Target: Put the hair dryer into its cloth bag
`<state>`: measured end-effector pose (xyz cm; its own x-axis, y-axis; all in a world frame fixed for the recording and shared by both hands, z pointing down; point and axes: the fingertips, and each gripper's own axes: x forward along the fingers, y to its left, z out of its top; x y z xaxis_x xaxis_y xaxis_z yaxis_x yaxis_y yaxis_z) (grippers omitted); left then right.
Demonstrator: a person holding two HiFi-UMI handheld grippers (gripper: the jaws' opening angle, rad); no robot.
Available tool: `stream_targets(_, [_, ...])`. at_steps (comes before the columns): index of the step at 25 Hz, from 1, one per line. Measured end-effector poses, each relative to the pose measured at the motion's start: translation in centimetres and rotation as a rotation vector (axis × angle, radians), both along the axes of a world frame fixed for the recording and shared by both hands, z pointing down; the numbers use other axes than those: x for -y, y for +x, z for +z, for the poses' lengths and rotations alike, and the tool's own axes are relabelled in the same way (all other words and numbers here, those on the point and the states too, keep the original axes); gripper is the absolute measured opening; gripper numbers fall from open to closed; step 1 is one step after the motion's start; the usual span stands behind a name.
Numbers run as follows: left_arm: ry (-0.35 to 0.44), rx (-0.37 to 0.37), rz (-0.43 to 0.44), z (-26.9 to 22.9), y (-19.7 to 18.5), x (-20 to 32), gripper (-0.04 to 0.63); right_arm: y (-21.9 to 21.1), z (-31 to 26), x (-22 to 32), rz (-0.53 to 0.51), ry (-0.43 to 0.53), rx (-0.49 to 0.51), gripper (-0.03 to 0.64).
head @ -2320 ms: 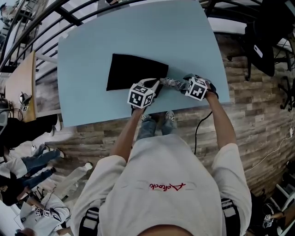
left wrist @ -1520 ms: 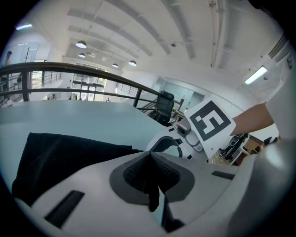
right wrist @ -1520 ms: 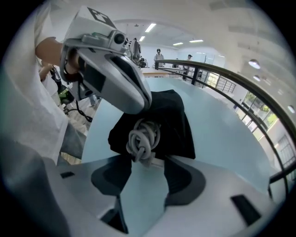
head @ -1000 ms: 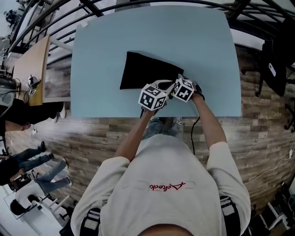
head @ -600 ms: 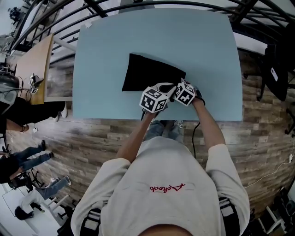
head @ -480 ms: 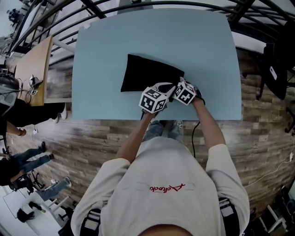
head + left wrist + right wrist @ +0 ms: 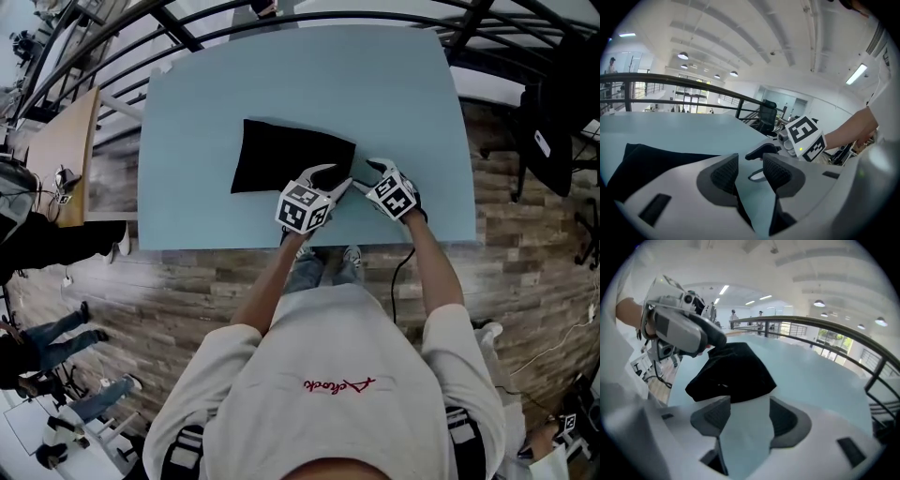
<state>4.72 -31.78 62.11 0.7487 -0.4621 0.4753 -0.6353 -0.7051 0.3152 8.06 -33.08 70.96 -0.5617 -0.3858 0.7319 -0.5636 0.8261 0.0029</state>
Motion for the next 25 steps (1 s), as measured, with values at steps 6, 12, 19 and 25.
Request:
stream_targets(6, [0.053,0.038,-0.063,-0.8,-0.6,0.1,0.146,2.9,-3.5,0.6,0.098,0.113,0.069,0.128])
stream_targets(12, [0.131,0.062,-0.126,-2.4,-2.4,0.1,0.02,4.8,-7.5,1.4,0.22,0.204,0.173,0.017])
stream_targets(19, [0.174,0.025,-0.195,-4.4,-3.8,-0.2,0.008,6.2,-12.2,0.9,0.354,0.215,0.412,0.017])
stream_targets(25, [0.221,-0.011,-0.244,-6.6,-6.4,-0.8,0.008,8.7,-14.8,-1.0,0.426,0.274,0.461,0.015])
